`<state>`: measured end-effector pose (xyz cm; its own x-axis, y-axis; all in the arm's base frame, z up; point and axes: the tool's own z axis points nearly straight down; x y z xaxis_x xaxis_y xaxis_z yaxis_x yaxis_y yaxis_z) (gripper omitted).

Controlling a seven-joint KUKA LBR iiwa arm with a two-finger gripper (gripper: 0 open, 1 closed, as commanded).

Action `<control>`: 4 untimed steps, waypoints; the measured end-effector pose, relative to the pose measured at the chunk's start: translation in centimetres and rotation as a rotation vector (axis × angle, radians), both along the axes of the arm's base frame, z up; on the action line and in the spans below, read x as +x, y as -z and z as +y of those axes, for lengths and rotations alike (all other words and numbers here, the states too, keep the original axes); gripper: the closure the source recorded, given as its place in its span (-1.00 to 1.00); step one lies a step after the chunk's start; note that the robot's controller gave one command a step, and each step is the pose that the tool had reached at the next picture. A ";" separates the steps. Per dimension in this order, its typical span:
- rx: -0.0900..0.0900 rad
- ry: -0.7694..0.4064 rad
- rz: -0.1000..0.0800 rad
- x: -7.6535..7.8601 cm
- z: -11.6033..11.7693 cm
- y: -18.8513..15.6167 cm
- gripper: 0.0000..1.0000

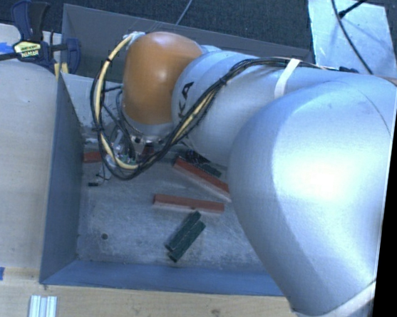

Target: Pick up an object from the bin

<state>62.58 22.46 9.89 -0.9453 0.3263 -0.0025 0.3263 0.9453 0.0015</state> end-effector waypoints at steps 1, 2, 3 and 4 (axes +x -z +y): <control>-0.001 -0.019 0.001 -0.4 -1.8 2.1 -1.00; 0.002 0.186 -0.002 -0.6 -0.2 2.8 1.00; 0.002 0.186 -0.002 -0.6 -0.2 2.8 1.00; 0.001 0.187 0.000 -0.7 -0.2 2.6 1.00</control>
Offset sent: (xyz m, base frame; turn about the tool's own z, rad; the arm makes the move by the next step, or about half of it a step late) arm -0.0076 -0.0019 -0.0289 0.1875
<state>61.87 22.24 7.33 -0.8683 0.4960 -0.0020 0.4960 0.8683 0.0021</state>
